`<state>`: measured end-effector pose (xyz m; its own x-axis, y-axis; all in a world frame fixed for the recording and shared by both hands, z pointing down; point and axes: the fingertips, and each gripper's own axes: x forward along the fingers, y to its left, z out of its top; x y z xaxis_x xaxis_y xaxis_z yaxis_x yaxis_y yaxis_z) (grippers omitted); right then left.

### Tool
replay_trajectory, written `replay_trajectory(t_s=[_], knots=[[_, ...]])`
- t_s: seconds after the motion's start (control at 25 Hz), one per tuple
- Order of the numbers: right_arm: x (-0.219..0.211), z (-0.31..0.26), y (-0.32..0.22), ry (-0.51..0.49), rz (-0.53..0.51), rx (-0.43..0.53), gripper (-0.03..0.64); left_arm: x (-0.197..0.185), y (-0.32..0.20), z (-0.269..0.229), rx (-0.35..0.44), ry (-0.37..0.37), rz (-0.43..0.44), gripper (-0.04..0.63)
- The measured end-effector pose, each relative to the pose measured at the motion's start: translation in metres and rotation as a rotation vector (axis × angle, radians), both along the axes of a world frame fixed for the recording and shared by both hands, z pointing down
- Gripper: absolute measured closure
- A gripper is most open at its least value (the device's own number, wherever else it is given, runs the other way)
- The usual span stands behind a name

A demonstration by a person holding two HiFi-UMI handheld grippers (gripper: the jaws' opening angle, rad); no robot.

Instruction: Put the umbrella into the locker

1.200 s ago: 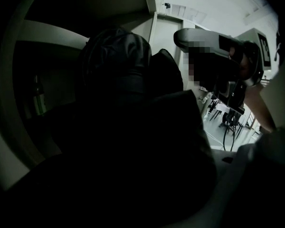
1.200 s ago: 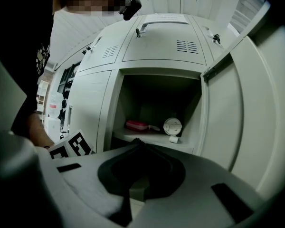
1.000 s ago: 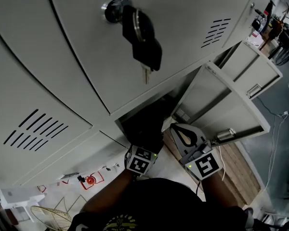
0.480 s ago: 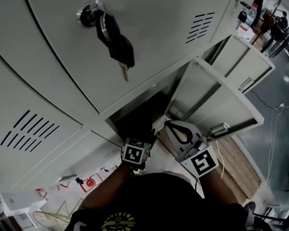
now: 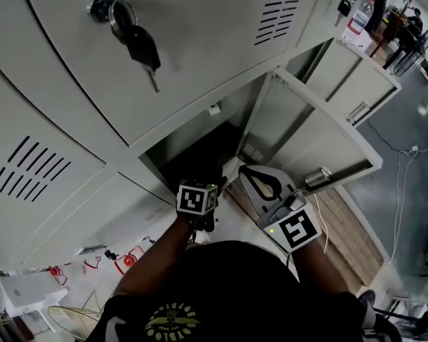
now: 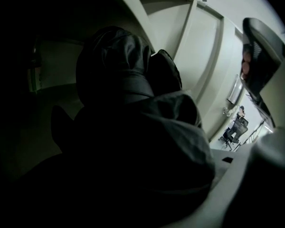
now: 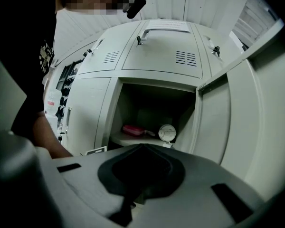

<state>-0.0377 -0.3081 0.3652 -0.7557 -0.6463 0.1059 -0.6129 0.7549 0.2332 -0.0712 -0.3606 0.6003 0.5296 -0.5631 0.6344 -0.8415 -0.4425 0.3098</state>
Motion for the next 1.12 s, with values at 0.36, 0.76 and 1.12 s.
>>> replay_trajectory(t_s=[0.36,0.76,1.12], knots=[[-0.001,-0.006,0.003,-0.020,-0.008,0.025,0.596,-0.003,-0.028,0.007,-0.014,-0.046,-0.033,0.287],[0.001,-0.001,0.001,-0.008,-0.011,0.014,0.595,-0.010,-0.053,0.008,-0.018,-0.057,-0.063,0.282],[0.001,0.003,0.000,0.002,-0.014,0.005,0.595,-0.022,-0.075,0.004,0.067,-0.174,-0.086,0.254]])
